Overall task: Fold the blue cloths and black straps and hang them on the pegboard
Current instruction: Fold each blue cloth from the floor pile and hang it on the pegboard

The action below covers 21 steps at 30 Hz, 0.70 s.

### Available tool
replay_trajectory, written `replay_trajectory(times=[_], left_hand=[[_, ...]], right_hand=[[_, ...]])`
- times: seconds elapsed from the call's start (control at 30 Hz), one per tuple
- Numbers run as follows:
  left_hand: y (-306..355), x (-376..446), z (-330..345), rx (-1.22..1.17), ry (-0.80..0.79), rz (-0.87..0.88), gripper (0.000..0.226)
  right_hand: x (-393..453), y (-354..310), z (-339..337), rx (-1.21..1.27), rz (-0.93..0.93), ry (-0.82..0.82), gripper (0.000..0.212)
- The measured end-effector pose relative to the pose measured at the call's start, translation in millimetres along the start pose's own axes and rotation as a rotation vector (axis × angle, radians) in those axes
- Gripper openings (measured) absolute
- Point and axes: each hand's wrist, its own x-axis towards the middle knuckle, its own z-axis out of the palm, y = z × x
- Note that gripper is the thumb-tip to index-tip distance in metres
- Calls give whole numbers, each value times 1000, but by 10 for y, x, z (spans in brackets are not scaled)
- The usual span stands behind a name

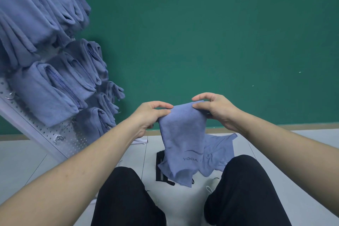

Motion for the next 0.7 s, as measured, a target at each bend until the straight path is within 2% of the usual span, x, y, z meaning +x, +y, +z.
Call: replay_trajectory(times=[0.13, 0.27, 0.37, 0.47, 0.6, 0.7], left_hand=[[56, -17, 17, -91, -39, -105, 11], [60, -30, 27, -219, -115, -103, 15], [55, -32, 32, -209, -173, -60, 30], [44, -5, 38, -207, -160, -17, 34], [38, 38, -1, -91, -104, 24, 32], [67, 30, -21, -125, -171, -48, 35]], right_hand=[[27, -29, -36, -112, -23, -4, 6], [33, -66, -14, -205, 10, -30, 15], [18, -123, 13, -138, 102, -59, 16], [17, -173, -27, -102, 162, -123, 21], [6, -189, -130, -231, 211, -265, 34], [1, -157, -134, -291, 196, -289, 32]])
